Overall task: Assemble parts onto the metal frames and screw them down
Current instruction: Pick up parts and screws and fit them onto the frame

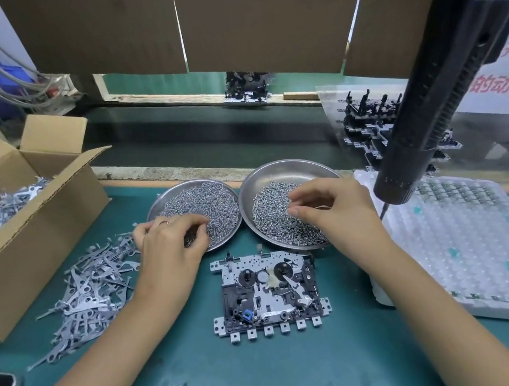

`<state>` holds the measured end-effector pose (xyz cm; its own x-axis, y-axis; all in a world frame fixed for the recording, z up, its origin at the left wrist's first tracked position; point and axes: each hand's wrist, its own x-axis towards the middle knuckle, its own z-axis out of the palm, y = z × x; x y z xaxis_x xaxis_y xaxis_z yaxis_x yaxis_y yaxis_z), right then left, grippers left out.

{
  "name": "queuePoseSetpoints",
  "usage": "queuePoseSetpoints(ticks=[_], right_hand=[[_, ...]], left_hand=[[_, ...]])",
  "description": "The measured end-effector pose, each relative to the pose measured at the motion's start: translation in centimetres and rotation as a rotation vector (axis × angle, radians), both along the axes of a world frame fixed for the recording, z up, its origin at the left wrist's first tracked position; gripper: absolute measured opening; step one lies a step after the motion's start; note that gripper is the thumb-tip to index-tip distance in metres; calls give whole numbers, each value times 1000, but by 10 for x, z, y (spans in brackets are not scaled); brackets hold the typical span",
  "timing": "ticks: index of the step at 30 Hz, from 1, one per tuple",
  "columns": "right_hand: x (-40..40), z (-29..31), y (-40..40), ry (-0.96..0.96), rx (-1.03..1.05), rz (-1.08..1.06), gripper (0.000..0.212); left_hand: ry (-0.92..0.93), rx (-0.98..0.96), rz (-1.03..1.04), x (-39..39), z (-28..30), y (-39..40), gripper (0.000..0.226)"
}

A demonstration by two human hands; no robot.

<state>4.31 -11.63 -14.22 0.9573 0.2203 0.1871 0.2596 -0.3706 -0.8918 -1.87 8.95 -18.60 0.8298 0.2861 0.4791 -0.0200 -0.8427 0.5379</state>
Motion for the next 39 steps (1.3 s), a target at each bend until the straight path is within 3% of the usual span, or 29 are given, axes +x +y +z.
queuePoseSetpoints(ticks=[15, 20, 24, 27, 39], right_hand=[[-1, 0, 0, 26, 10, 5, 27], [0, 0, 1, 37, 46, 12, 27], [-4, 4, 6, 136, 261, 110, 20], [-12, 5, 13, 224, 379, 225, 18], [-23, 6, 24, 212, 304, 278, 13]], left_hand=[[41, 66, -34, 4, -3, -2, 9], [-111, 34, -35, -1, 3, -4, 14], [-268, -19, -158, -9, 8, -14, 24], [-378, 56, -271, -14, 8, -25, 29], [-478, 126, -265, -19, 6, -30, 34]])
